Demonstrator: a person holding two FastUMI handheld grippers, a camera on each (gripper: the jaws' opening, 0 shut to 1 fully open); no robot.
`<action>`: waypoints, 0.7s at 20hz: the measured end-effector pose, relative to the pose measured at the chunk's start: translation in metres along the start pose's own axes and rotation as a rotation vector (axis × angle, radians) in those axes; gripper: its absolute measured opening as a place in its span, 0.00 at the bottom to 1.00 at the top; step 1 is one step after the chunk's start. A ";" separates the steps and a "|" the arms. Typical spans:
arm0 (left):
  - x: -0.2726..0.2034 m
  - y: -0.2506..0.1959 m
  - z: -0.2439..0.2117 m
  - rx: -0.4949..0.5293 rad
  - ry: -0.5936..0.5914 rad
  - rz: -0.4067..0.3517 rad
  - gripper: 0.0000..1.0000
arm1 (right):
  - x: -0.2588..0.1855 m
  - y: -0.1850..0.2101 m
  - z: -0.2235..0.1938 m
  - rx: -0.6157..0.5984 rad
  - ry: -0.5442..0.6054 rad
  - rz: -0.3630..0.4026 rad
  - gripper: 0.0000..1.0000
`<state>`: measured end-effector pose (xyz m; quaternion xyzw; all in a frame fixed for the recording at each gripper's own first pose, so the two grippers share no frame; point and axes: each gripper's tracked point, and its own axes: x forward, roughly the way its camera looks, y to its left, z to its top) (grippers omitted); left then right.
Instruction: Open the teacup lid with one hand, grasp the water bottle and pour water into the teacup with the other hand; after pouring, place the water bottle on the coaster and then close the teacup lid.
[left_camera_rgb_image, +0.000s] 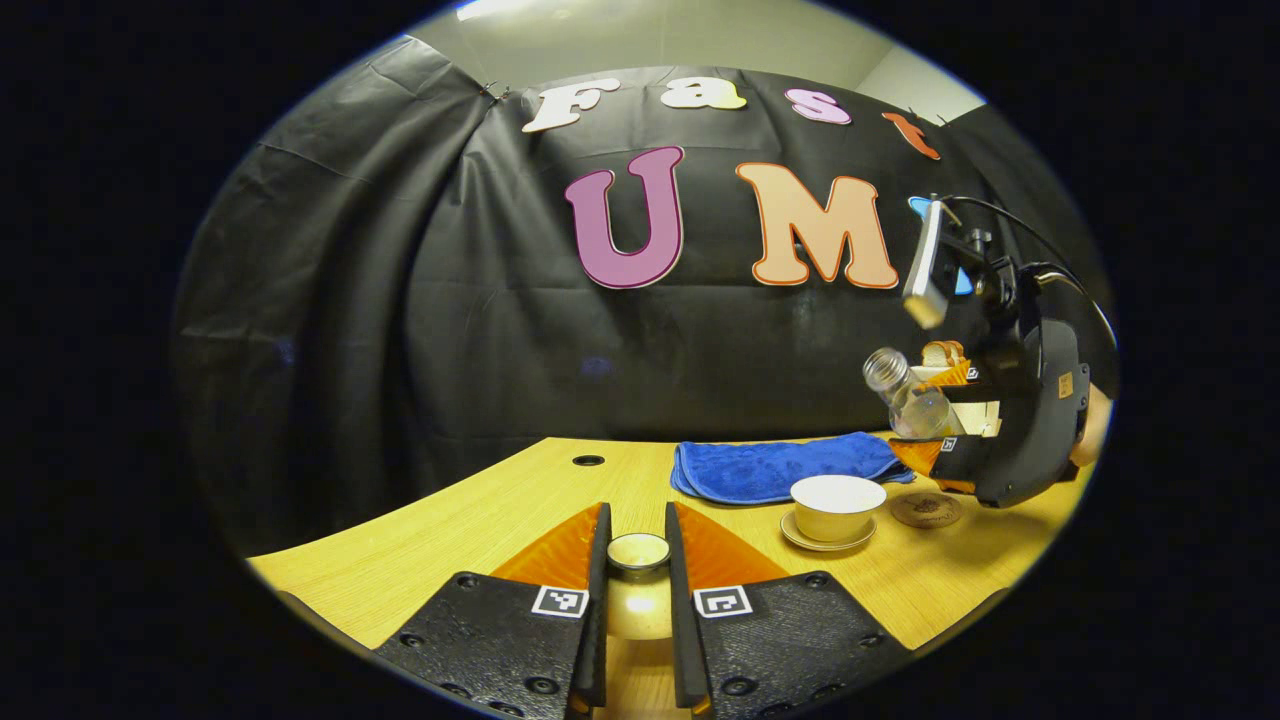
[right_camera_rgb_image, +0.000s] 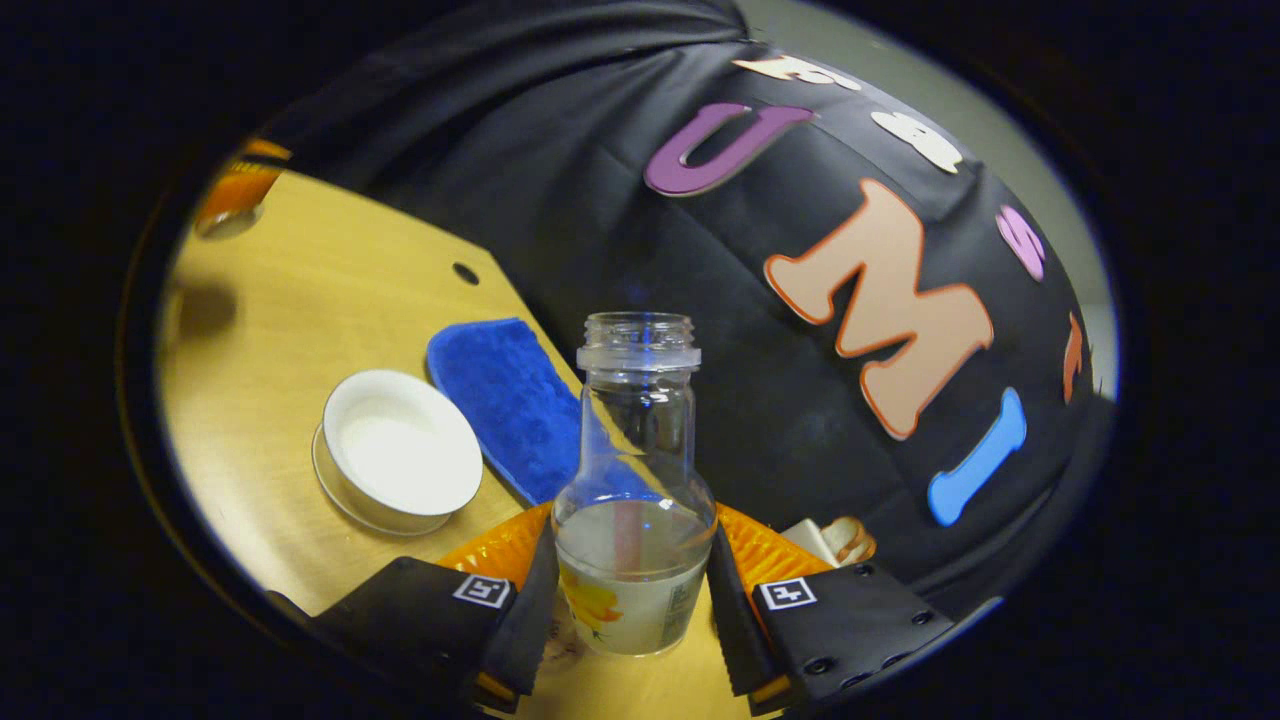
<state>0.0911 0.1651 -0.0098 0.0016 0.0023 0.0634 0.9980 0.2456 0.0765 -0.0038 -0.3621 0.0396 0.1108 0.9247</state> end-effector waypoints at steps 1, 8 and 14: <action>0.000 0.000 0.000 0.000 0.000 0.000 0.24 | 0.001 -0.005 -0.003 0.096 0.002 -0.007 0.77; -0.001 0.000 0.000 0.000 0.000 0.000 0.24 | 0.000 -0.014 -0.024 0.557 -0.014 -0.011 0.73; -0.001 0.000 0.000 0.000 0.000 0.000 0.24 | -0.007 -0.013 -0.040 0.698 -0.009 -0.042 0.75</action>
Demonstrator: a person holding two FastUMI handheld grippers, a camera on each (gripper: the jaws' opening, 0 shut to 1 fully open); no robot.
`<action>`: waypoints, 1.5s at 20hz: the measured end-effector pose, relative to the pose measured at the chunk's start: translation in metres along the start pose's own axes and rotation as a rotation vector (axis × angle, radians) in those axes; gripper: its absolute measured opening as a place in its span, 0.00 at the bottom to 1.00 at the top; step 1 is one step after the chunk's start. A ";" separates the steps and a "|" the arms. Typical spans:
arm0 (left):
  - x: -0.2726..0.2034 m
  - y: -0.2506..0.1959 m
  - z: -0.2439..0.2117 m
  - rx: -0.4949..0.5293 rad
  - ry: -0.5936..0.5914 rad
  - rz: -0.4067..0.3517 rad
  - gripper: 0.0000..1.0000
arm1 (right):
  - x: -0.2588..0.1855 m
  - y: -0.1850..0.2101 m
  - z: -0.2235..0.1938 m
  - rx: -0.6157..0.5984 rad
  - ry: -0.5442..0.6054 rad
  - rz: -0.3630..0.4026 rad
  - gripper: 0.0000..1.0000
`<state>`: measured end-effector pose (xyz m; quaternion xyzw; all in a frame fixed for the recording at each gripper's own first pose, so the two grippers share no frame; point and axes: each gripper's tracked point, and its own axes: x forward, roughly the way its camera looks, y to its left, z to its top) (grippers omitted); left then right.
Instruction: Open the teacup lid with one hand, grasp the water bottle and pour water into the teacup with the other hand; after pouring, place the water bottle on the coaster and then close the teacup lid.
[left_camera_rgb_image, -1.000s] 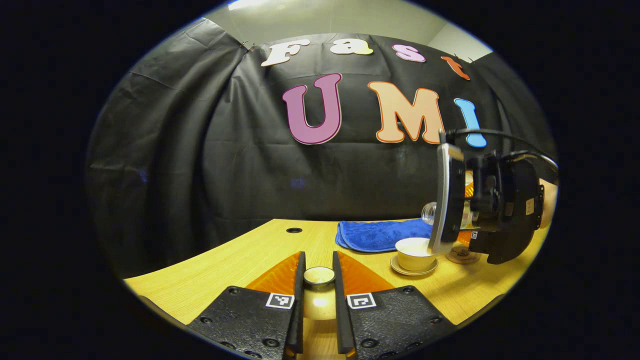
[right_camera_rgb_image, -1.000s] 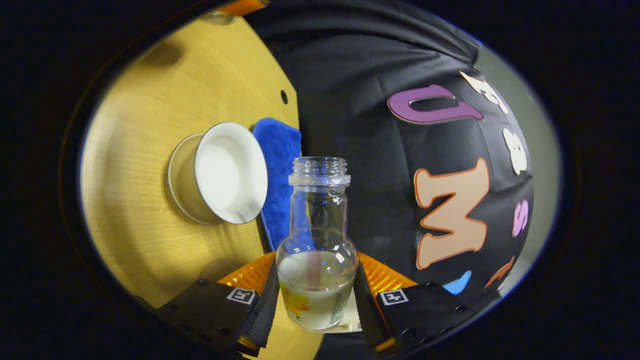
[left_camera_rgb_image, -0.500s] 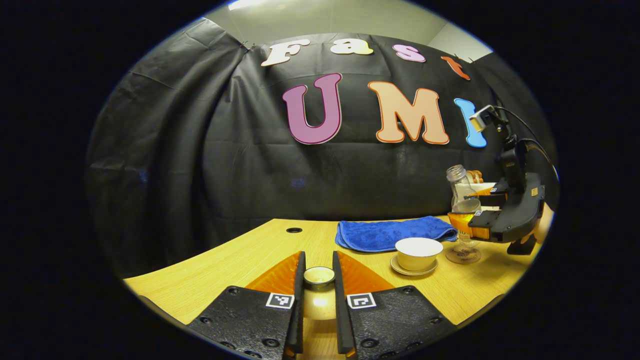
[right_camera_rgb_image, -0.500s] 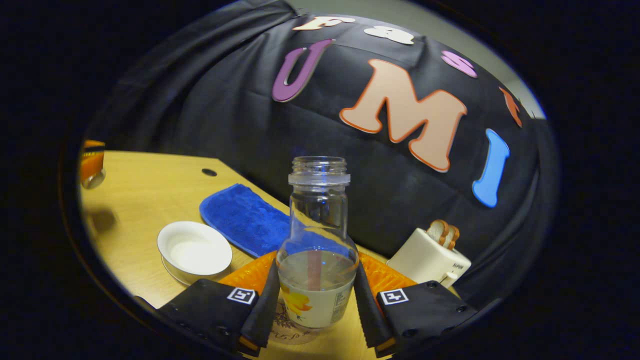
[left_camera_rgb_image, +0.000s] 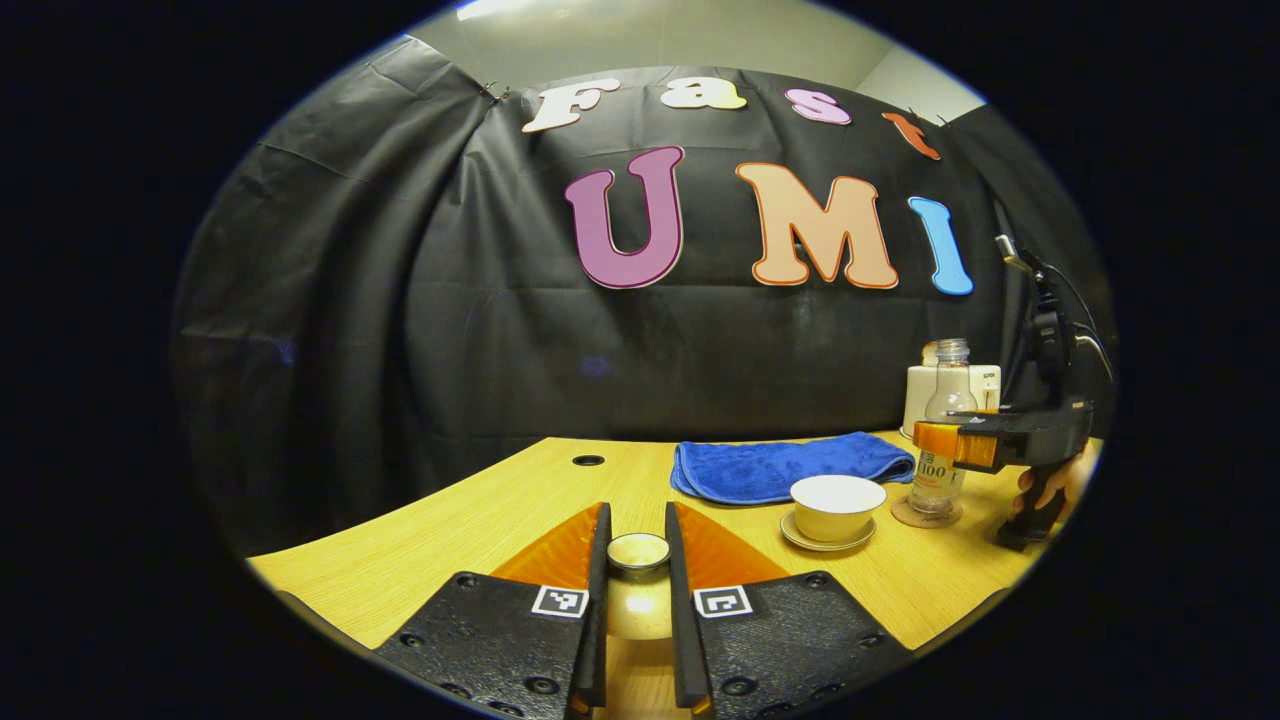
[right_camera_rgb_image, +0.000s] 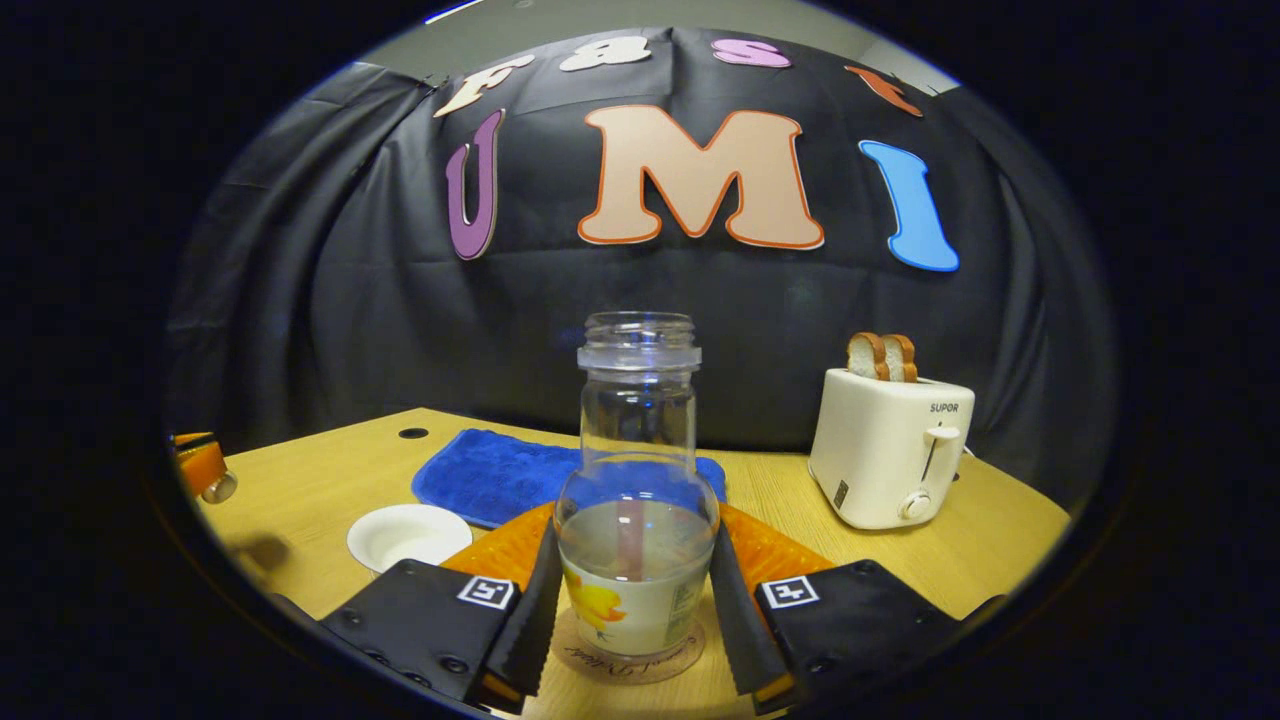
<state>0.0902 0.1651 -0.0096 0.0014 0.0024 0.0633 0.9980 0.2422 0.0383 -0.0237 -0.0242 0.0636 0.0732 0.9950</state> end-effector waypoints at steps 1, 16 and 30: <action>0.000 0.000 0.000 0.000 0.000 0.000 0.24 | -0.002 -0.001 -0.002 0.005 0.002 0.001 0.74; 0.000 0.000 -0.001 -0.002 -0.001 0.005 0.24 | -0.007 0.001 0.002 0.033 -0.071 0.004 0.86; -0.001 0.001 -0.001 -0.003 0.001 0.011 0.24 | -0.022 0.000 0.005 0.040 -0.105 -0.003 0.96</action>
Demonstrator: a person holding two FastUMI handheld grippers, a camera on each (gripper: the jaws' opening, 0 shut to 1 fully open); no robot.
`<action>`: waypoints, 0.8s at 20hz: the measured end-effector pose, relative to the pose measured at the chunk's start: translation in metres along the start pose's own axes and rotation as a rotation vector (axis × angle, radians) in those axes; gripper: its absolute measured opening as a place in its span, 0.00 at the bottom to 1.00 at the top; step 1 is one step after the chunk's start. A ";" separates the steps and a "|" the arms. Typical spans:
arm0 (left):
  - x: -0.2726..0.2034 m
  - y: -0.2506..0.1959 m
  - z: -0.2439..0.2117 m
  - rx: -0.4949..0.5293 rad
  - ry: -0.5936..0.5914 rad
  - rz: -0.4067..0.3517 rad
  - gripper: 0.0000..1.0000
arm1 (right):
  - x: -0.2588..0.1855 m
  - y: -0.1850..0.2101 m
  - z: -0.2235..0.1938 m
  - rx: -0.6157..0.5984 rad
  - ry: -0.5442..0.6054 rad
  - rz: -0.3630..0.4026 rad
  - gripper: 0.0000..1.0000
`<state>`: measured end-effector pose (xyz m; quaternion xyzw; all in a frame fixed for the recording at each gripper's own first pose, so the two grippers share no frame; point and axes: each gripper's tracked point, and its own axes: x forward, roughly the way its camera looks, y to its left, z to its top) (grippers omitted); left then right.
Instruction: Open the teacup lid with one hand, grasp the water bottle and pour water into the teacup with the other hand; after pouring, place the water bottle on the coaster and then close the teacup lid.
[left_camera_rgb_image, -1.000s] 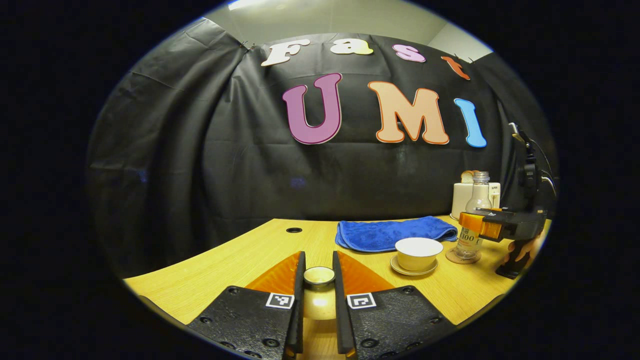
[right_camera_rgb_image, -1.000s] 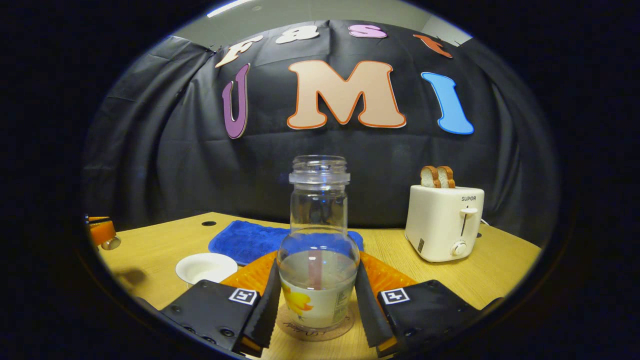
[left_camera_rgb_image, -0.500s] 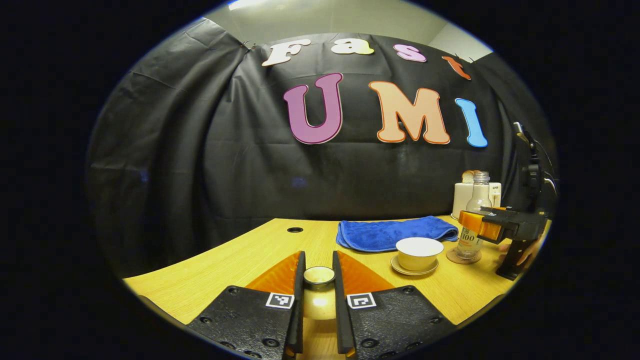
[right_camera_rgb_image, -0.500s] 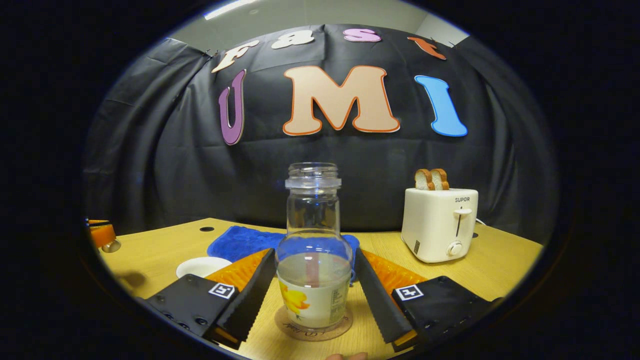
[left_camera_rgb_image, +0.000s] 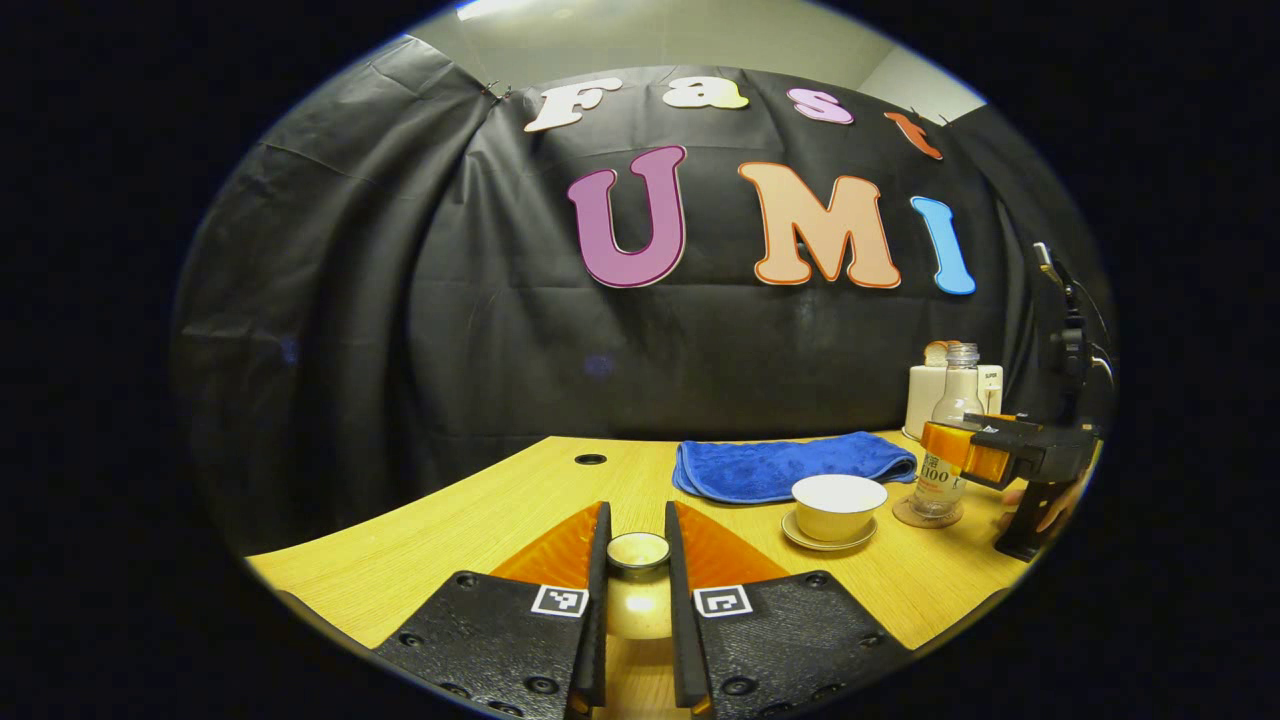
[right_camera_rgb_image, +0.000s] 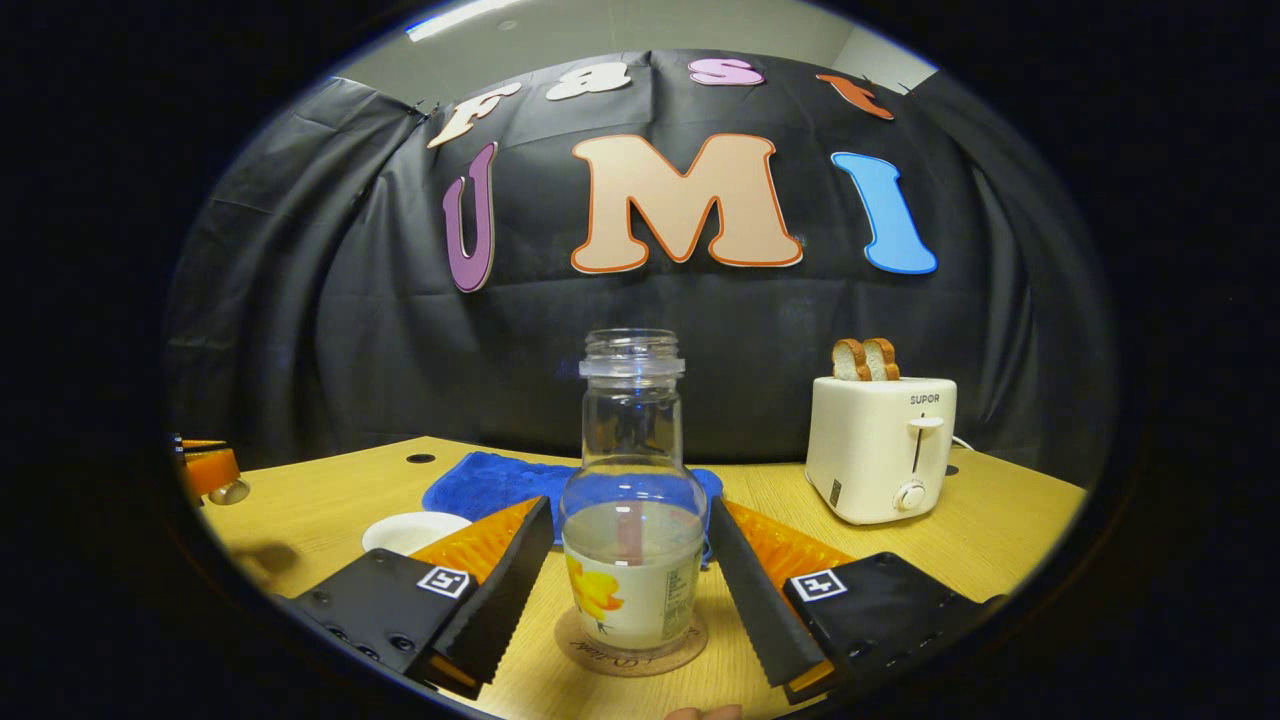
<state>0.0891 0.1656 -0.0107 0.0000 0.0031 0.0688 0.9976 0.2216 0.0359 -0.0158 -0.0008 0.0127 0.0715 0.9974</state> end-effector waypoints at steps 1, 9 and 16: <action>0.001 0.000 0.000 0.000 0.001 0.001 0.24 | -0.003 0.000 0.000 0.000 0.000 0.002 0.96; -0.002 -0.001 0.000 0.000 0.000 0.003 0.24 | -0.055 -0.006 0.002 0.002 -0.009 0.025 0.99; -0.004 -0.026 0.001 -0.002 -0.004 -0.102 0.24 | -0.119 -0.036 0.005 0.004 -0.014 0.012 1.00</action>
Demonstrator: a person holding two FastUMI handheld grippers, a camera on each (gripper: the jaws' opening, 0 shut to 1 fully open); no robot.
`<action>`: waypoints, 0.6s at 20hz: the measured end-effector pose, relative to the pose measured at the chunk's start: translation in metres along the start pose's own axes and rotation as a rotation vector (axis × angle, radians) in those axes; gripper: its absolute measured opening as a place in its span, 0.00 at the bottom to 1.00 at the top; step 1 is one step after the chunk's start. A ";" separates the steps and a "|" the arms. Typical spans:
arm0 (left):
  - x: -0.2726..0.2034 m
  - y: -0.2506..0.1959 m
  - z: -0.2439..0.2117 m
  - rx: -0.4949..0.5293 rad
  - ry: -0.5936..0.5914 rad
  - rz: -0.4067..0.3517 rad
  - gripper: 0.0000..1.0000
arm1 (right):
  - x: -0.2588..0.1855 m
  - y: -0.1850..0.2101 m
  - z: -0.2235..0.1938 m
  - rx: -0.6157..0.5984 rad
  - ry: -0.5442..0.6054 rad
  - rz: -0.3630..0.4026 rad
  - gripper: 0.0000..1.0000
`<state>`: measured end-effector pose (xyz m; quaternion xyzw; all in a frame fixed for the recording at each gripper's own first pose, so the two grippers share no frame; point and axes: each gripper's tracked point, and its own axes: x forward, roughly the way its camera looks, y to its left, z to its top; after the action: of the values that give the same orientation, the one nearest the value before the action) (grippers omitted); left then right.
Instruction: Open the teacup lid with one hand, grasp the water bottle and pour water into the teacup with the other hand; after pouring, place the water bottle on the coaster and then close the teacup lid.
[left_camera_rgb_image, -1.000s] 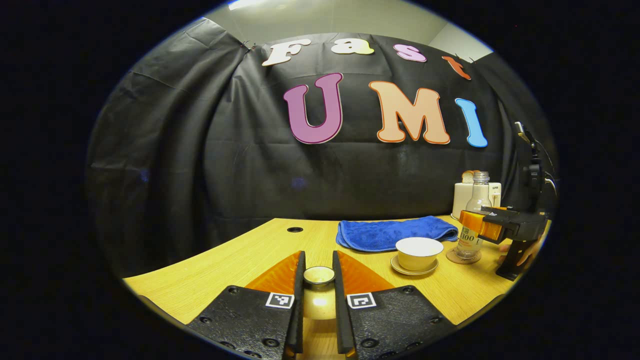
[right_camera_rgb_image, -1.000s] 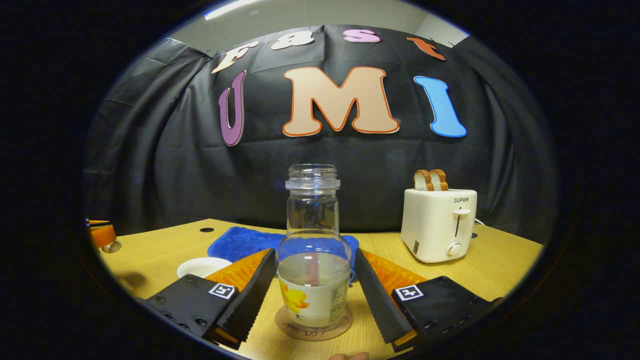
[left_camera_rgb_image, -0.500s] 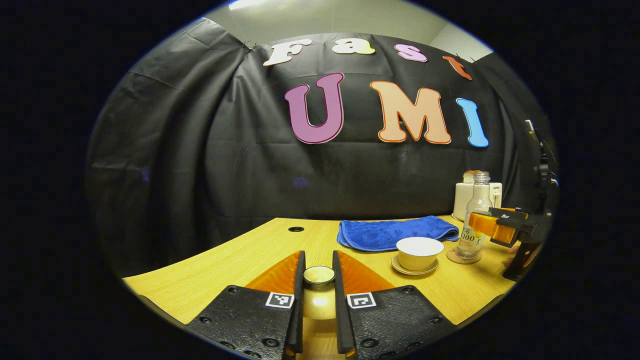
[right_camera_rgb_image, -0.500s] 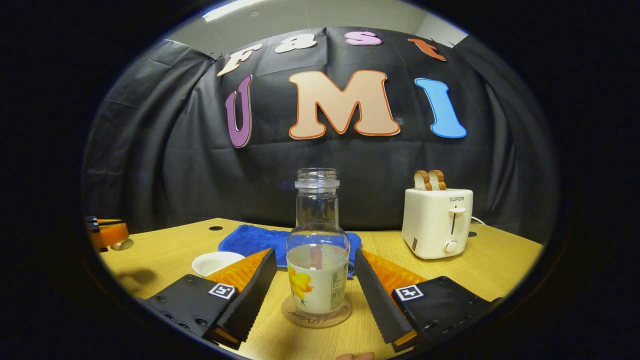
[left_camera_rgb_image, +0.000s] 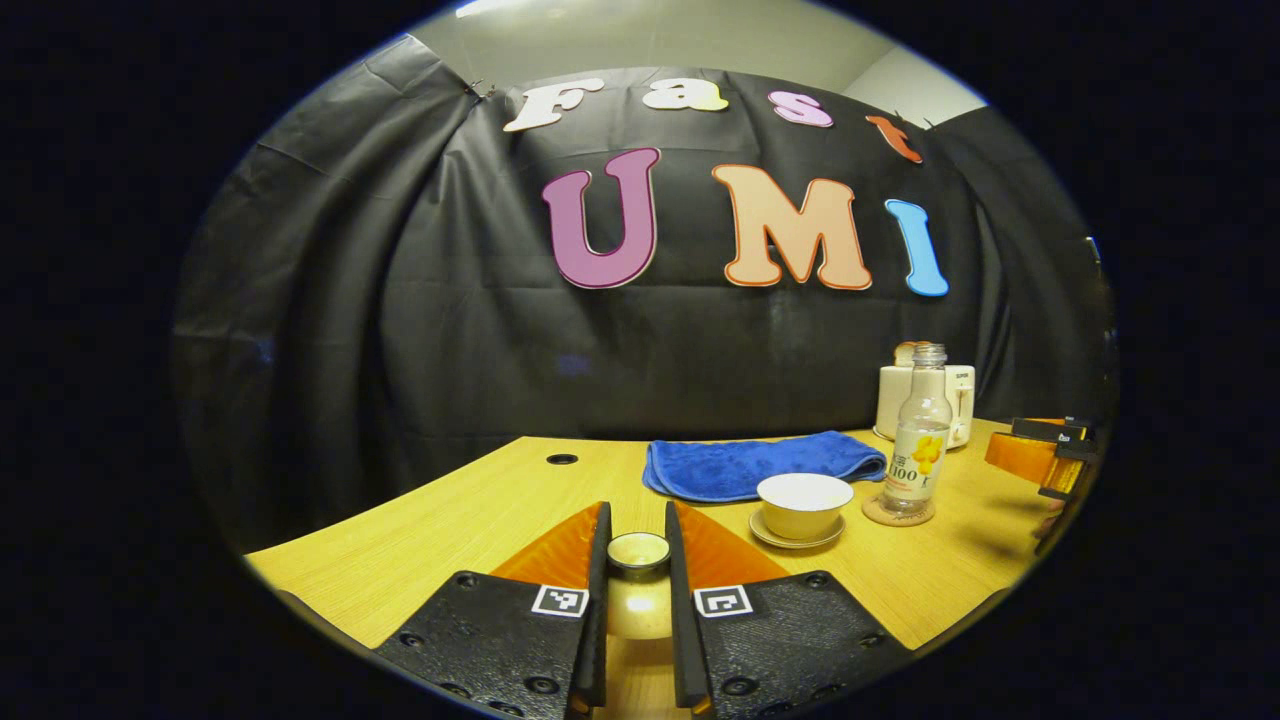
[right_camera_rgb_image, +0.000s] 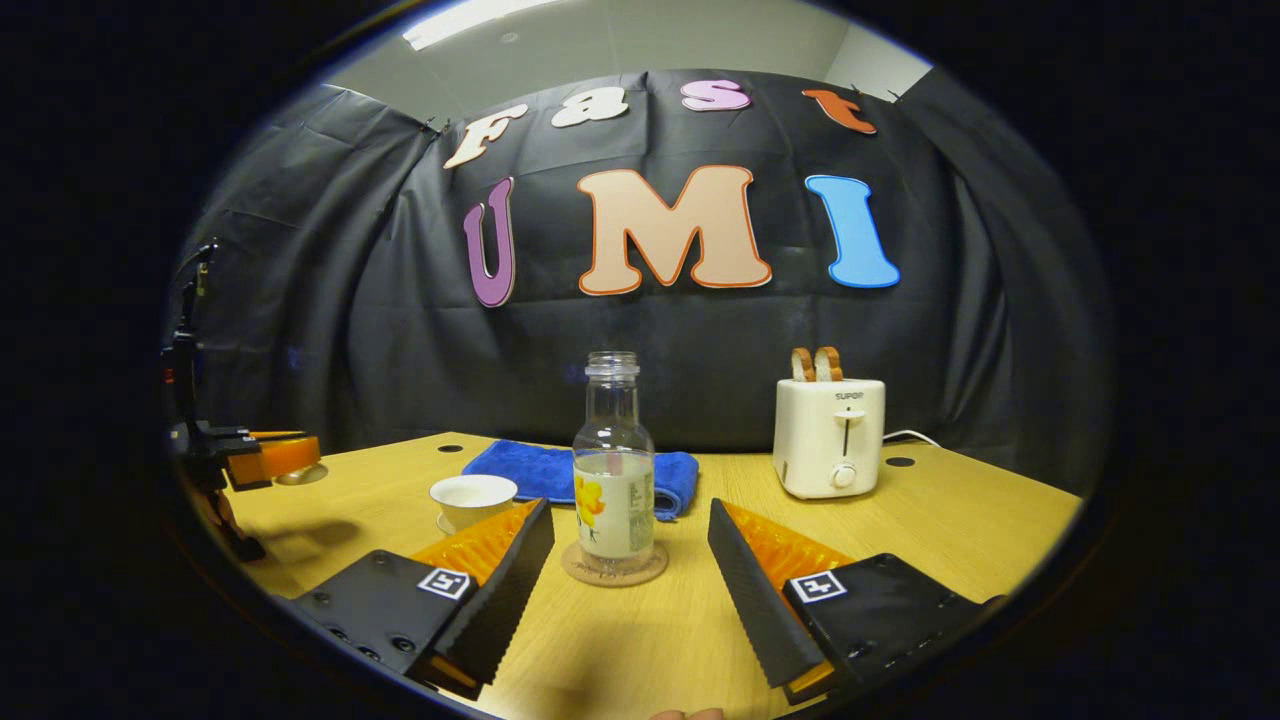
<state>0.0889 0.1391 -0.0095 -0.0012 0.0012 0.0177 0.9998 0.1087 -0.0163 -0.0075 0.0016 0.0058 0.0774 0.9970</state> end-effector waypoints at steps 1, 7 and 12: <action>0.001 -0.004 0.001 -0.001 -0.003 -0.019 0.24 | -0.008 -0.008 0.001 0.001 -0.004 -0.014 0.99; 0.024 -0.044 -0.001 -0.002 0.005 -0.140 0.24 | -0.047 -0.039 0.004 0.000 -0.011 -0.077 0.99; 0.060 -0.079 -0.001 0.006 0.005 -0.215 0.24 | -0.066 -0.050 0.004 -0.001 -0.011 -0.104 0.94</action>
<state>0.1512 0.0618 -0.0107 0.0019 0.0034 -0.0896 0.9960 0.0515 -0.0762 -0.0027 0.0012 0.0003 0.0254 0.9997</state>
